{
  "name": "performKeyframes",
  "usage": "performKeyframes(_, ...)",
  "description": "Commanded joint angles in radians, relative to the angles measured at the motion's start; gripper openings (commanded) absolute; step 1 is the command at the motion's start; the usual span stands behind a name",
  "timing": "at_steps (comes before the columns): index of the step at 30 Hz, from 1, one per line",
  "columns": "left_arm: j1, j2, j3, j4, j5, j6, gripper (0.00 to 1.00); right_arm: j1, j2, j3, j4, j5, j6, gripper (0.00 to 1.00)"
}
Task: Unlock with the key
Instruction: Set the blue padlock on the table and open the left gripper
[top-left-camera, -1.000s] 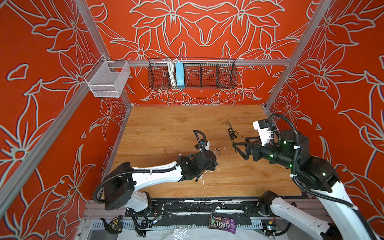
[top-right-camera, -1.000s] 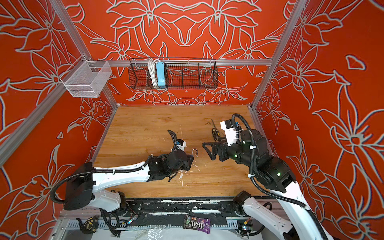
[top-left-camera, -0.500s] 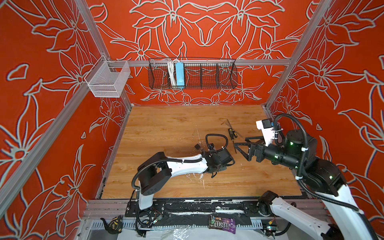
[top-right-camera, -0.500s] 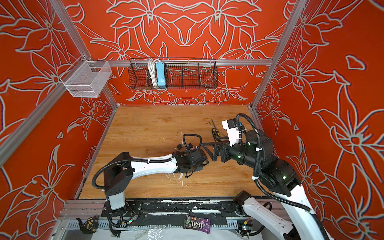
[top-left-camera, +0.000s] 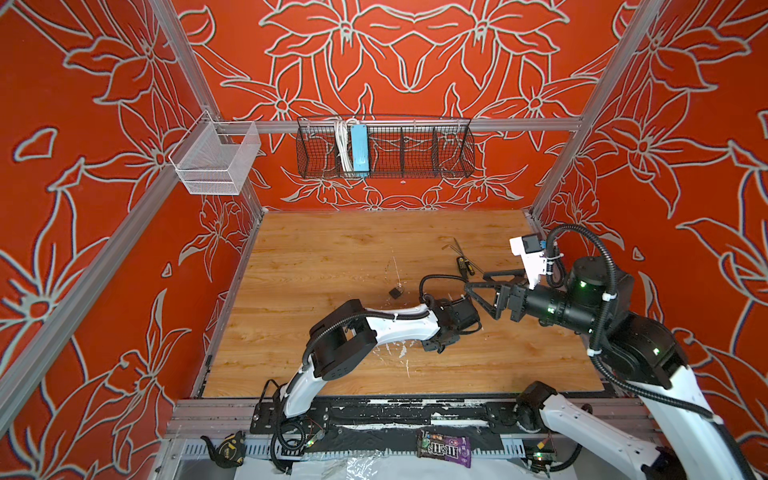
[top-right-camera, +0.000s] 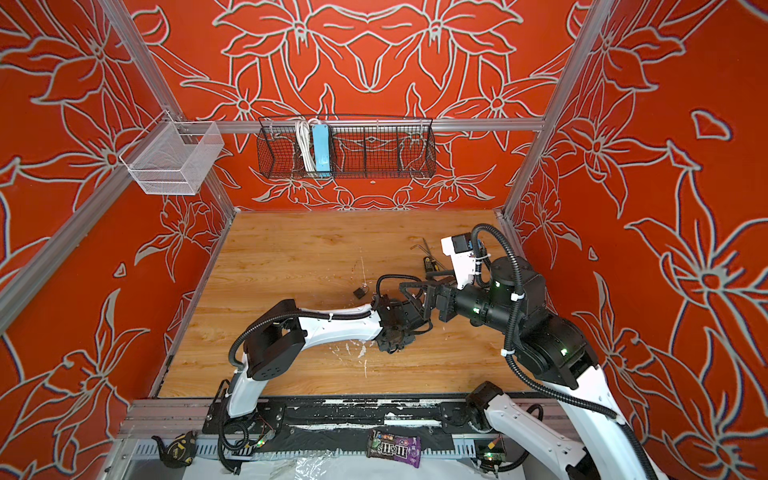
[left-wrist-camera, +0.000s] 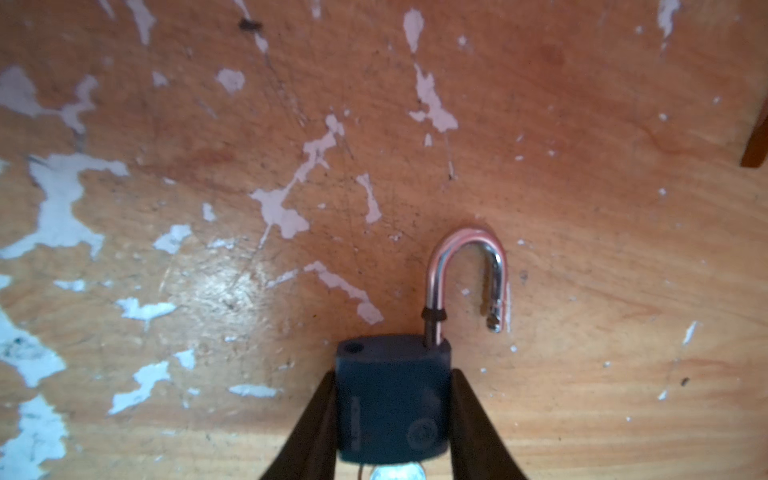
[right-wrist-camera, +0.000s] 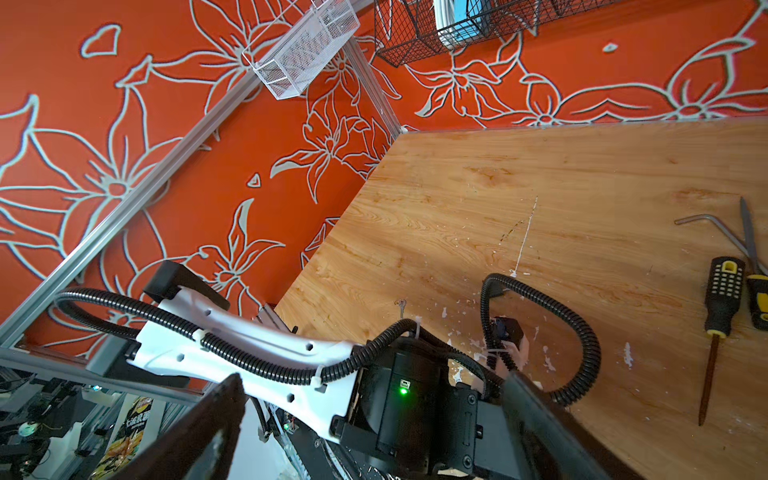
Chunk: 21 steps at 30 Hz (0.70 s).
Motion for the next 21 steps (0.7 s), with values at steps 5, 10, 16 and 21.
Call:
performKeyframes(5, -0.006, 0.028, 0.006, -0.053, 0.033, -0.042, 0.21, -0.003, 0.0, -0.004, 0.024, -0.016, 0.01, 0.97)
performKeyframes(10, -0.004, 0.021, 0.004, -0.044, 0.039, -0.044, 0.4, -0.003, -0.006, -0.008, 0.051, -0.042, 0.031, 0.97)
performKeyframes(16, -0.003, -0.024, -0.039, -0.007, 0.039, -0.067, 0.58, -0.003, -0.012, -0.025, 0.058, -0.051, 0.035, 0.97)
performKeyframes(21, 0.007, -0.098, -0.112, 0.041, 0.022, -0.089, 0.71, -0.003, -0.005, -0.004, 0.008, -0.015, 0.006, 0.97)
